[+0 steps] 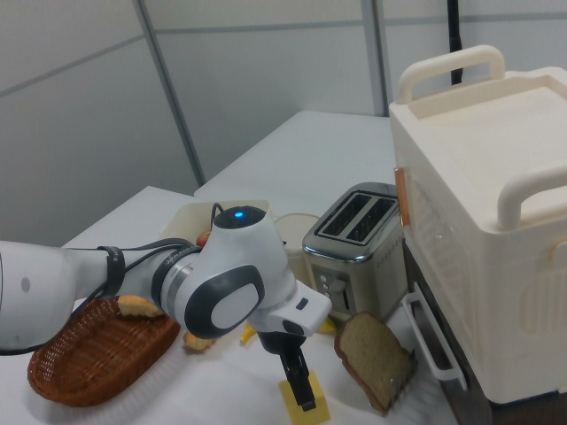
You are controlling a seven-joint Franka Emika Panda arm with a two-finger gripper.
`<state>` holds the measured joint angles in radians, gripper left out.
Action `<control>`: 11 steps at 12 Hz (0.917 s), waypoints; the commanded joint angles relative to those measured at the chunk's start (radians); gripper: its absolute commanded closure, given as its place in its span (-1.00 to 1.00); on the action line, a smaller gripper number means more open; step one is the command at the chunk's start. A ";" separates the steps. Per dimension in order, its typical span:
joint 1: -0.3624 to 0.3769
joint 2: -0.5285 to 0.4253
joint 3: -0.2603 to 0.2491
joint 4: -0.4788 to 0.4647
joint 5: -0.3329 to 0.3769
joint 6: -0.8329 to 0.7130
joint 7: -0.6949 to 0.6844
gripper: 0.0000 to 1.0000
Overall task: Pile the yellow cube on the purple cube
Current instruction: 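Lower the open gripper around the yellow cube and close it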
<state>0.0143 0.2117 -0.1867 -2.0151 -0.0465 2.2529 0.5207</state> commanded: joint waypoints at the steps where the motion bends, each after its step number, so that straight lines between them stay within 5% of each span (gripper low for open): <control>1: 0.010 0.006 -0.019 -0.017 -0.006 0.019 -0.007 -1.00; 8: 0.016 0.026 -0.017 -0.016 -0.033 0.023 -0.011 -1.00; 9: 0.016 0.028 -0.017 -0.016 -0.038 0.024 -0.010 0.00; 10: 0.015 0.026 -0.017 -0.014 -0.038 0.024 -0.008 0.77; 11: 0.015 0.026 -0.017 -0.014 -0.038 0.024 -0.008 1.00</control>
<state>0.0181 0.2475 -0.1957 -2.0177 -0.0680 2.2529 0.5176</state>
